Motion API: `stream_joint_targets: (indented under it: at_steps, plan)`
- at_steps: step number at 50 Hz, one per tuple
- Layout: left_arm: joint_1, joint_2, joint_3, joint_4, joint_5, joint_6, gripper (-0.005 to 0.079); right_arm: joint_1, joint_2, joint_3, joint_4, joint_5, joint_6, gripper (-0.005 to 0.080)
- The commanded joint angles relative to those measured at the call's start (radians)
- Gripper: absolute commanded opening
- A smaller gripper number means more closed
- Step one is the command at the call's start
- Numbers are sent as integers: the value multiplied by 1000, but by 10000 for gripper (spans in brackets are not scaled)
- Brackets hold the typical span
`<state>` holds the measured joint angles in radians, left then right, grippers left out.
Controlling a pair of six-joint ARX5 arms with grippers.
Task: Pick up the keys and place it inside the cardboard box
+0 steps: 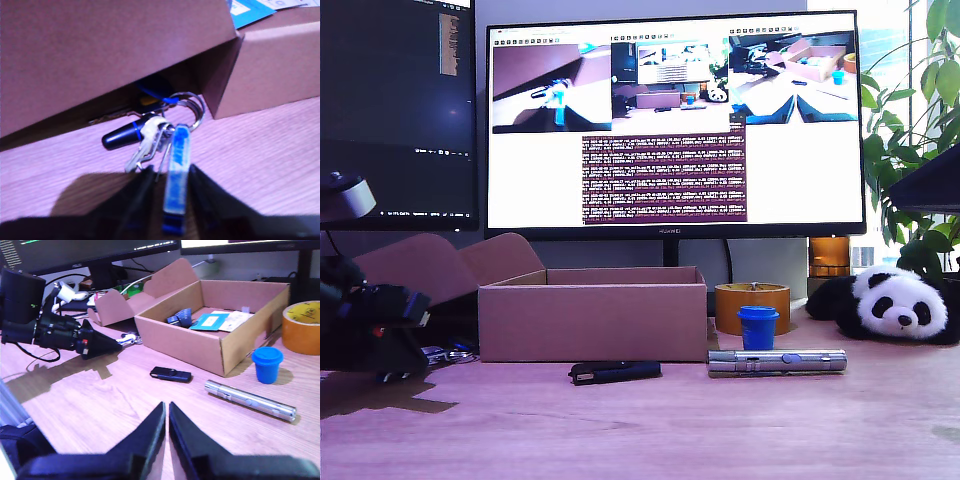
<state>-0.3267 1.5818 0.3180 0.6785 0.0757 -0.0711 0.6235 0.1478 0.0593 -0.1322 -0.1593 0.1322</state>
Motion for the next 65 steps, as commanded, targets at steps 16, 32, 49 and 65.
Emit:
stream_joint_targets:
  at_steps: [16, 32, 49, 65]
  plan:
    - [-3, 28, -21, -29, 25, 21, 33, 3, 6, -13, 8, 13, -2, -13]
    - [-4, -20, -21, -82, 75, 27, -19, 3, 6, -13, 8, 13, -2, -13]
    - [-4, -185, -21, -232, 75, 28, -19, 3, 6, -13, 8, 22, -2, -13]
    - [-31, -428, -21, -360, 82, 28, -19, 3, 6, -13, 7, 40, -2, -13]
